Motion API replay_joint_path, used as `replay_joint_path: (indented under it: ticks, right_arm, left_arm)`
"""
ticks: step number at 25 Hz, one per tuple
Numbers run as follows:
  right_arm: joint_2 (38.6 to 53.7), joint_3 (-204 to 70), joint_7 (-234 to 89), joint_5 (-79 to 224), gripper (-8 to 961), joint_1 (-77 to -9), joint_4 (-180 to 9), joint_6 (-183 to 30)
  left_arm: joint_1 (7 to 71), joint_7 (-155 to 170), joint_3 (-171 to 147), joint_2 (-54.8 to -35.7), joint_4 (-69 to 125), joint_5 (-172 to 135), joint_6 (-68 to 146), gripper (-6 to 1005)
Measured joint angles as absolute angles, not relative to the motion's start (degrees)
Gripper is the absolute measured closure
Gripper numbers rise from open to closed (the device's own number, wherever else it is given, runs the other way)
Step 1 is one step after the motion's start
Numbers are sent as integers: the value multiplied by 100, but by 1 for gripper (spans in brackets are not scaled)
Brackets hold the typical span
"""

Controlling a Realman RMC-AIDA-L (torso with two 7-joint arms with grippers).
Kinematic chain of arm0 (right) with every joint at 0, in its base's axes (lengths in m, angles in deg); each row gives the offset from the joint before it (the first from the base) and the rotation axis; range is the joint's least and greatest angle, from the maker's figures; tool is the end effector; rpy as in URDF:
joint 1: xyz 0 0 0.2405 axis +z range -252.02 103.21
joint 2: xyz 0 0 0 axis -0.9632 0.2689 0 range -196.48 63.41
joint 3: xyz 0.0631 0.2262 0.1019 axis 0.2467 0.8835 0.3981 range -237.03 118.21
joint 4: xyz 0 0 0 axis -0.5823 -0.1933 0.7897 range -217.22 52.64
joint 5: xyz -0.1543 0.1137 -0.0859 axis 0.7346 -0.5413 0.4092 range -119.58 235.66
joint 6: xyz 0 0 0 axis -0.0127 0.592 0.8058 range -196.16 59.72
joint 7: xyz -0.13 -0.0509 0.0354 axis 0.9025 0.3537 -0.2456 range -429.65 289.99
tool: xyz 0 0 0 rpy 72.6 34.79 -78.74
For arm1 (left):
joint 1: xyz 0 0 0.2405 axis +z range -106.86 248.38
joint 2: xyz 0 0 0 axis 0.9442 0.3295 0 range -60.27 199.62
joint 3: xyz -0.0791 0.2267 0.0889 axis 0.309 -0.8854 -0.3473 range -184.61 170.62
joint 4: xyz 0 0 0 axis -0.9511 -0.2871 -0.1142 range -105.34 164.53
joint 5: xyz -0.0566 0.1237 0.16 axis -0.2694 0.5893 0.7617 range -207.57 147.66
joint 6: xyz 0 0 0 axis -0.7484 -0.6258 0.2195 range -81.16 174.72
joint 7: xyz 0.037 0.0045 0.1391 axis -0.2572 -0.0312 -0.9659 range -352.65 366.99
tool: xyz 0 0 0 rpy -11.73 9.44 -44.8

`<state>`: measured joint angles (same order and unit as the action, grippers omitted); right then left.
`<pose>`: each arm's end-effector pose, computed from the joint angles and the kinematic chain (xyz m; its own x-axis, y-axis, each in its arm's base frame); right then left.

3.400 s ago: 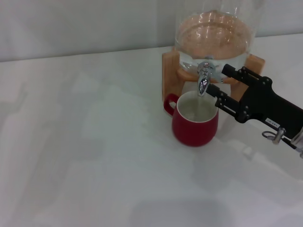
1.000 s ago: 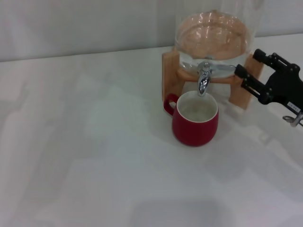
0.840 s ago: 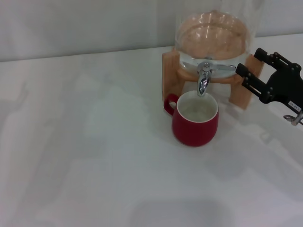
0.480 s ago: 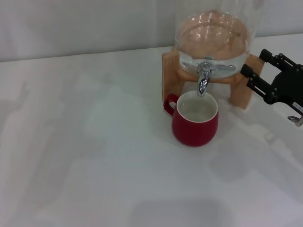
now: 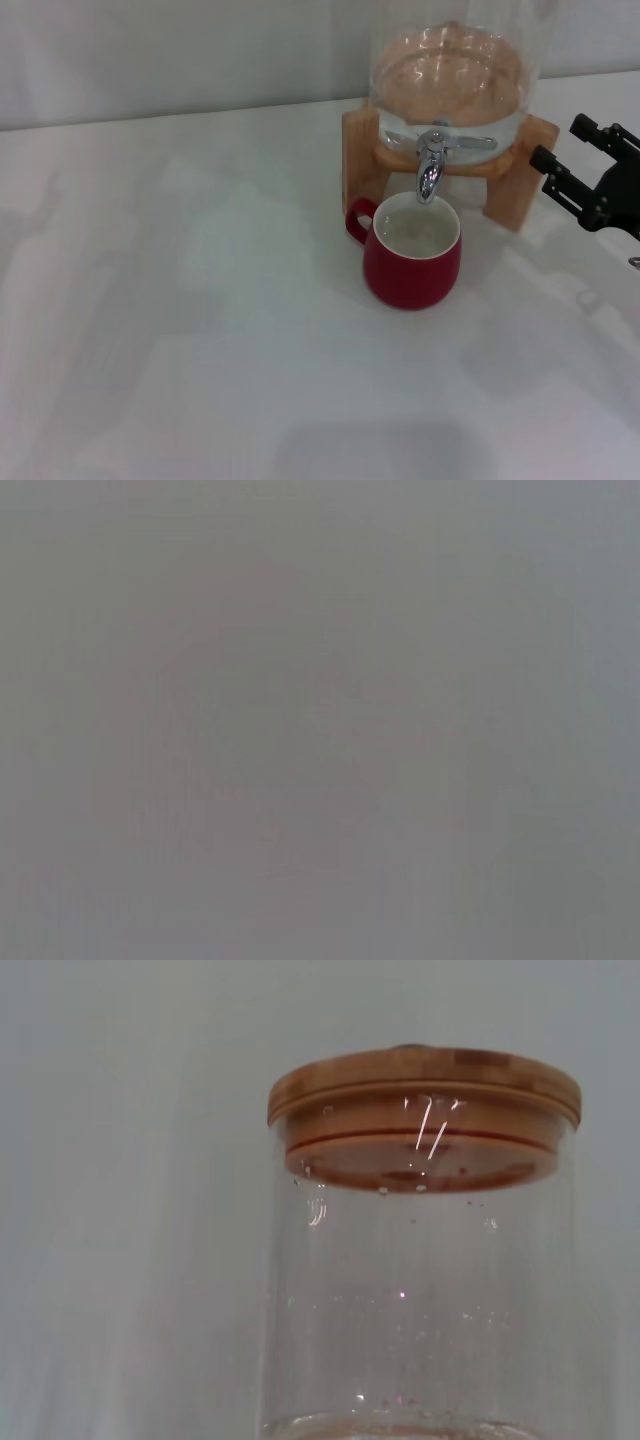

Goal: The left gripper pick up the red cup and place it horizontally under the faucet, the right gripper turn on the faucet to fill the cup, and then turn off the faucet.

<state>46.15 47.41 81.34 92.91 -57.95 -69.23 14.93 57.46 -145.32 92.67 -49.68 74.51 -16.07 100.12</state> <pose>0.3361 0.2893 0.0387 0.7010 0.1531 -0.6966 -0.5596 -0.4874 -0.6703 -0.2714 0.3611 0.0693 0.6293 -0.2648 0.7306 0.6947 -0.2298 -0.6816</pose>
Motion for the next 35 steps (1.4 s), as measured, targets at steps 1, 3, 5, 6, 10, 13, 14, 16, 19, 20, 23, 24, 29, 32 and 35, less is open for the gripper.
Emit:
replay_joint_path:
  ticks: [1, 3, 5, 6, 10, 13, 14, 16, 19, 20, 23, 24, 29, 32, 35]
  right_arm:
    - [4614, 4740, 8132, 9290, 332, -5821, -6922, 1531]
    - [4612, 4740, 8131, 9287, 332, -5861, -6914, 1567]
    - [4604, 4759, 8130, 9286, 332, -5904, -6904, 1594]
    - [4601, 4789, 8131, 9285, 332, -5924, -6903, 1620]
    - [4590, 4995, 8139, 9284, 332, -6049, -6903, 1744]
    - [4581, 5241, 8150, 9283, 332, -6127, -6903, 1786]
    - [4584, 5348, 8157, 9284, 332, -6150, -6903, 1796]
    - [4603, 5613, 8165, 9283, 332, -6171, -6908, 1795]
    - [4649, 6058, 8171, 9283, 332, -6168, -6927, 1712]
    - [4669, 6237, 8172, 9283, 332, -6155, -6932, 1652]
    - [4748, 6634, 8175, 9283, 332, -6105, -6930, 1440]
    - [4773, 6765, 8177, 9283, 332, -6089, -6922, 1359]
    - [4801, 7041, 8185, 9216, 332, -5976, -6911, 977]
    - [4801, 7053, 8191, 9140, 332, -5952, -6911, 858]
    - [4789, 7064, 8193, 9139, 332, -5935, -6911, 816]
  left_arm:
    - [5750, -14532, 9267, -4969, 7451, -1607, 10014, 124]
    - [5756, -14532, 9258, -4968, 7452, -1607, 10023, 124]
    - [5764, -14532, 9236, -4968, 7454, -1607, 10027, 124]
    - [5769, -14532, 9224, -4968, 7454, -1607, 10028, 123]
    - [5775, -14532, 9217, -4968, 7457, -1607, 10029, 123]
    - [5783, -14532, 9215, -4963, 7457, -1607, 10029, 123]
    - [5787, -14532, 9215, -4961, 7454, -1607, 10029, 123]
    - [5792, -14534, 9220, -4961, 7433, -1607, 10029, 123]
    - [5793, -14559, 9230, -4965, 7405, -1607, 10029, 123]
    - [5793, -14563, 9231, -4966, 7384, -1610, 10030, 123]
    - [5769, -14570, 9232, -4969, 7249, -1640, 10103, 123]
    - [5754, -14572, 9239, -4971, 7185, -1657, 10162, 123]
    - [5516, -14751, 9270, -4969, 6455, -1921, 10797, 123]
    - [5355, -15035, 9274, -4969, 6000, -2054, 11225, 123]
    - [5193, -15283, 9283, -4972, 5562, -2180, 11550, 123]
